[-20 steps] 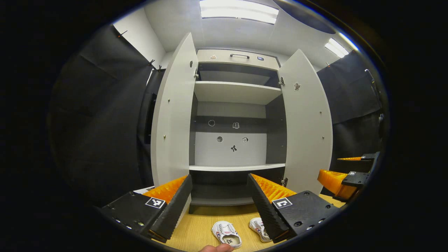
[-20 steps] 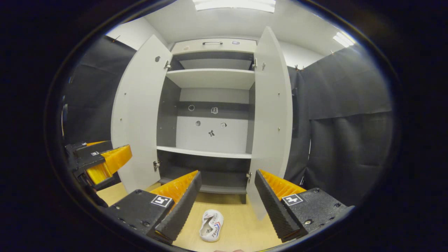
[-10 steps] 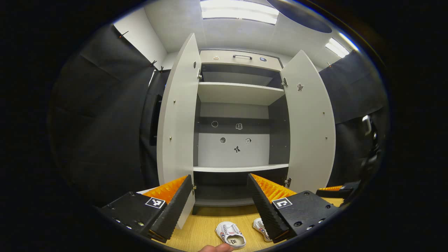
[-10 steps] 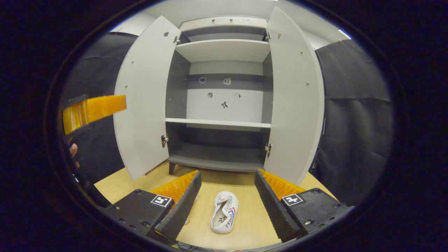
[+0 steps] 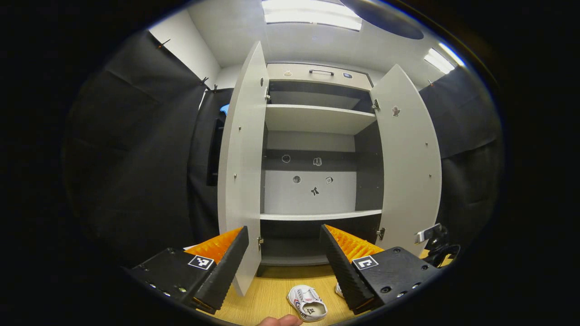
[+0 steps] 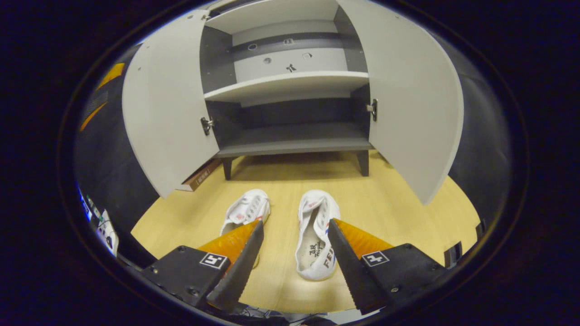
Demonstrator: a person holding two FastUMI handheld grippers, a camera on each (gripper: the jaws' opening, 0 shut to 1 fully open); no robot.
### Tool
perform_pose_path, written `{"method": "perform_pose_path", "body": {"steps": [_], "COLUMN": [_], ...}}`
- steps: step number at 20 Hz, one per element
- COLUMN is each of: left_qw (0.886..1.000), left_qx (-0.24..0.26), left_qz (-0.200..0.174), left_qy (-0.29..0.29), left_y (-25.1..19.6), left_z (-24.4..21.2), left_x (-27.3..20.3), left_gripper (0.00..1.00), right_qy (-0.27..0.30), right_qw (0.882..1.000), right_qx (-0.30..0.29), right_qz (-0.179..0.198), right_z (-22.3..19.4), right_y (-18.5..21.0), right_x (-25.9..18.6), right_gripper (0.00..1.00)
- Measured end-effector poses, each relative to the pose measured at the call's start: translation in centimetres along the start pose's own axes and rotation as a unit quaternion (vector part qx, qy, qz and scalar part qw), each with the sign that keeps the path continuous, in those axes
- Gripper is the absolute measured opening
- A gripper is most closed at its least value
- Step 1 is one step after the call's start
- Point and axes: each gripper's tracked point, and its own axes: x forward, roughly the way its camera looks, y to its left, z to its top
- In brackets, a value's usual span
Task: Grab one shoe with the right hand and put it into the shoe cabinet, grab the other shoe with the left hand and put it into the shoe cabinet; then close the right door with the right hand and the left door with the left hand.
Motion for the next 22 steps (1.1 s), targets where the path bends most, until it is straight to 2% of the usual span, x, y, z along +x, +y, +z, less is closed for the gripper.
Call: {"method": "perform_pose_path", "body": {"steps": [8, 11, 13, 15, 16, 21, 22], "left_qw": [1.0, 1.0, 1.0, 1.0, 1.0, 0.999, 0.999], "left_qx": [-0.006, -0.008, -0.007, -0.006, -0.007, -0.007, -0.007], "left_qz": [0.012, 0.016, 0.017, 0.021, 0.024, 0.029, 0.03], "left_qy": [0.013, 0.015, 0.015, 0.018, 0.019, 0.025, 0.024], "left_y": [1.6, 2.2, 2.3, 2.8, 2.9, 3.2, 3.2], "left_z": [-1.0, -1.2, -1.0, -1.3, -1.4, -1.6, -1.6], "left_x": [0.3, 0.5, 0.3, 0.5, 0.4, 0.5, 0.5], "left_gripper": [0.95, 0.95, 0.95, 0.95, 0.95, 0.95, 0.95], "right_qy": [0.046, 0.06, 0.073, 0.081, 0.082, 0.09, 0.085], "right_qw": [0.999, 0.998, 0.997, 0.997, 0.996, 0.995, 0.995], "right_qx": [-0.011, -0.012, -0.014, -0.015, -0.018, -0.028, -0.033], "right_qz": [0.008, -0.005, -0.006, -0.006, -0.009, -0.03, -0.039], "right_z": [-2.6, -3.0, -3.5, -4.0, -4.2, -4.9, -4.8], "right_y": [0.6, -0.2, -0.5, -0.4, -0.4, -0.9, -1.4], "right_x": [3.9, 6.0, 7.2, 8.4, 8.9, 10.6, 10.8], "right_gripper": [0.83, 0.8, 0.72, 0.54, 0.58, 0.46, 0.27]}}
